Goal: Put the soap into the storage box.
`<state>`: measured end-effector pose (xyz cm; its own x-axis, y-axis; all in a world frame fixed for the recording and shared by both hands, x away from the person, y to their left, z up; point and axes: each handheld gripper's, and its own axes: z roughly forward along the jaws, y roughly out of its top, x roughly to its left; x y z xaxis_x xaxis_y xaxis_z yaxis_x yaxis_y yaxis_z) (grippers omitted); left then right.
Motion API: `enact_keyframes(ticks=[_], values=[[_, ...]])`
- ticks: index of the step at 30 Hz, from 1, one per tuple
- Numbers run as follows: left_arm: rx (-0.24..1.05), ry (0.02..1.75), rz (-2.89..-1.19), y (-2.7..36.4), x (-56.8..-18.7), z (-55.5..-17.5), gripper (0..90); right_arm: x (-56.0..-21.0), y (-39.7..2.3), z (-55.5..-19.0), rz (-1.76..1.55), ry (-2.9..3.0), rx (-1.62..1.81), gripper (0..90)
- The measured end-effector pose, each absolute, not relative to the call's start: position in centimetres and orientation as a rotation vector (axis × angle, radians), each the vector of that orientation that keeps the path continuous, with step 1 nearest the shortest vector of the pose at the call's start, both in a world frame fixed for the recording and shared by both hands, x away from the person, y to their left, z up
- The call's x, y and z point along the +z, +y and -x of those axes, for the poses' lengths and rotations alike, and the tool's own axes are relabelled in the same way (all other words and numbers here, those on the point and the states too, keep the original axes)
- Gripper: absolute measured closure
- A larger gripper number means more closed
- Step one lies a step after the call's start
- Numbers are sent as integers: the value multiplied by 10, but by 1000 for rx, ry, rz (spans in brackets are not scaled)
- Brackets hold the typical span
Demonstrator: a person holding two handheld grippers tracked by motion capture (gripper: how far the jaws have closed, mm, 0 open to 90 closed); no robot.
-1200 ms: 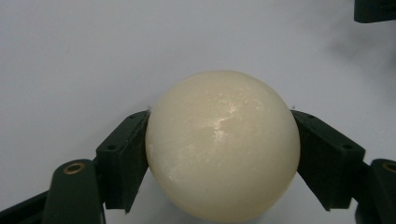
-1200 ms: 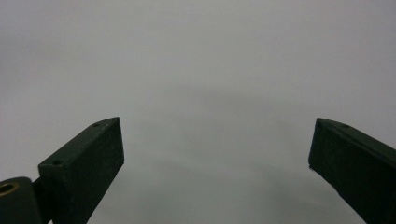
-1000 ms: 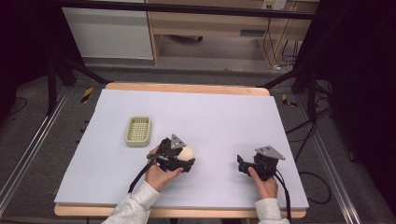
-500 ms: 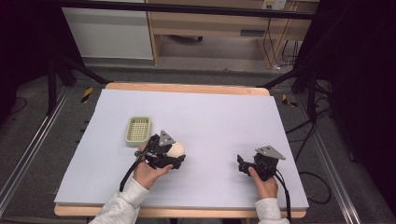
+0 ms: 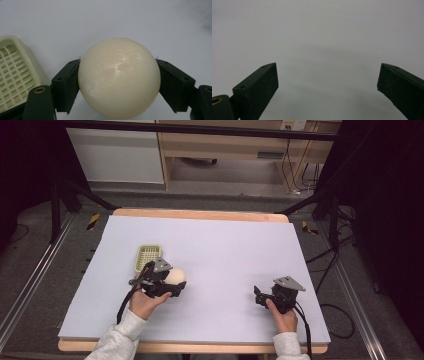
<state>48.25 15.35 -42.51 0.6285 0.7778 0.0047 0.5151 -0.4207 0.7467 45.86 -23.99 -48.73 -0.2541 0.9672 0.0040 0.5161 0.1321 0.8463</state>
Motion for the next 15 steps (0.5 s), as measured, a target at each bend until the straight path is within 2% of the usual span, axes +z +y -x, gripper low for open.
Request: enact_keyframes(ticks=[15], values=[[469,1062,-2084,171,-422,-493,243,-487,-240,-459,-1427,1844,1021,38]])
